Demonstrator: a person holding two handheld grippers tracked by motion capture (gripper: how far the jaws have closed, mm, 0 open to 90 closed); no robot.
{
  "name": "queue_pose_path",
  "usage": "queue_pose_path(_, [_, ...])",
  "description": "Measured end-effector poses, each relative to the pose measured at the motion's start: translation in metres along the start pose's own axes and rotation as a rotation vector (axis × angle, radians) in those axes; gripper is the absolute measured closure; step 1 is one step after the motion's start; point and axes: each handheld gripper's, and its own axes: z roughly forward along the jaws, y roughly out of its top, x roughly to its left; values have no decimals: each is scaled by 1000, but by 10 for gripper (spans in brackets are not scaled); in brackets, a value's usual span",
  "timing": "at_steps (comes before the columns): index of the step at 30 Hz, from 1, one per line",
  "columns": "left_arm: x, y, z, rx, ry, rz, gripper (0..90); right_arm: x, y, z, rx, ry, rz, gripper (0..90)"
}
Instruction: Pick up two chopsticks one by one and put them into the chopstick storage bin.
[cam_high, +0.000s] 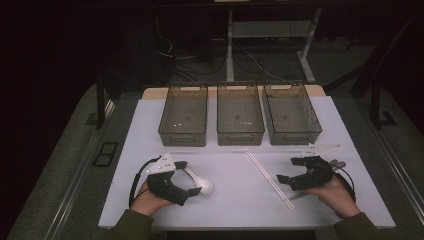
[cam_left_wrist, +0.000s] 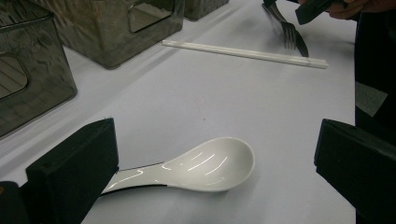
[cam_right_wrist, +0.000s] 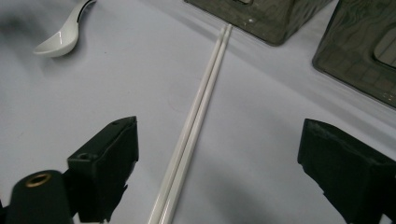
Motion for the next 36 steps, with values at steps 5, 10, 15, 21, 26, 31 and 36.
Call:
queue_pose_path(5, [0,0,1,3,1,3,0,2,7,9,37,3,6,166])
queue_pose_path(10, [-1,0,1,-2,0,-3,0,3,14,17,61,21,-5,255])
queue_pose_path(15, [-1,0,1,-2,-1,-4,0,6,20,24,84,23,2,324])
queue_pose_path(21, [-1,0,1,-2,-2,-6,0,8,26,33,112,18,2,407])
queue_pose_path(26, [0,0,1,-2,-2,-4,0,8,30,40,150,22,2,515])
queue_pose_path(31, [0,0,1,-2,-3,-5,0,7,29,42,178,24,-1,613])
queue_pose_path(36, [-1,0,1,-1,-5,-8,0,8,28,44,198,22,-11,705])
